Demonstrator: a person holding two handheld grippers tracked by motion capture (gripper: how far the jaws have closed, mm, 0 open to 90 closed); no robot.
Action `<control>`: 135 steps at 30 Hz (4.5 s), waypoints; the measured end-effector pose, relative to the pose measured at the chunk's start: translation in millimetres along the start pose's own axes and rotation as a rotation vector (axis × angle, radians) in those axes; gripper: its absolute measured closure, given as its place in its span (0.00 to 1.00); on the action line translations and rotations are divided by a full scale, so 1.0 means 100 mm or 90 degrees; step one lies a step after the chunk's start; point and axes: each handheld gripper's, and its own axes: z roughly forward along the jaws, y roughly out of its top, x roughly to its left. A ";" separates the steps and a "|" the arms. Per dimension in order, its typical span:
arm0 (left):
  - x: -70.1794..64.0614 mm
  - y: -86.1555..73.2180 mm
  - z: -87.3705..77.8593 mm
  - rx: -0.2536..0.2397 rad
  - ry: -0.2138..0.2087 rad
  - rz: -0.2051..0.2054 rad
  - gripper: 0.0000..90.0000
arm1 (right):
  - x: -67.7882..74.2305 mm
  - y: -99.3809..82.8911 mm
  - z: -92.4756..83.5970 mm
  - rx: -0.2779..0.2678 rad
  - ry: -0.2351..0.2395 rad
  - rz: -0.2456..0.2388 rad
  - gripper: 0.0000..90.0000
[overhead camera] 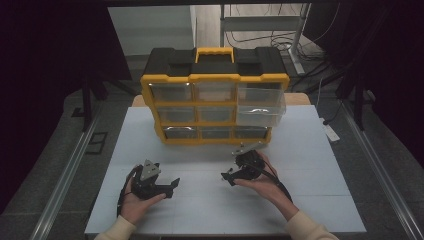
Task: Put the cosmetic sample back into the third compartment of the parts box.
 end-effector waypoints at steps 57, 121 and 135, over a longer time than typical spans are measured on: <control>0.00 0.00 0.00 0.000 -0.002 0.004 0.11 | 0.12 0.01 0.35 0.090 -0.011 -0.029 0.44; 0.00 0.01 -0.02 -0.012 -0.001 0.003 0.11 | 0.12 0.09 -0.56 -0.100 0.008 -0.022 0.45; 0.00 0.01 -0.02 -0.011 -0.001 0.004 0.11 | 0.13 0.13 -0.72 -0.128 -0.007 -0.031 0.45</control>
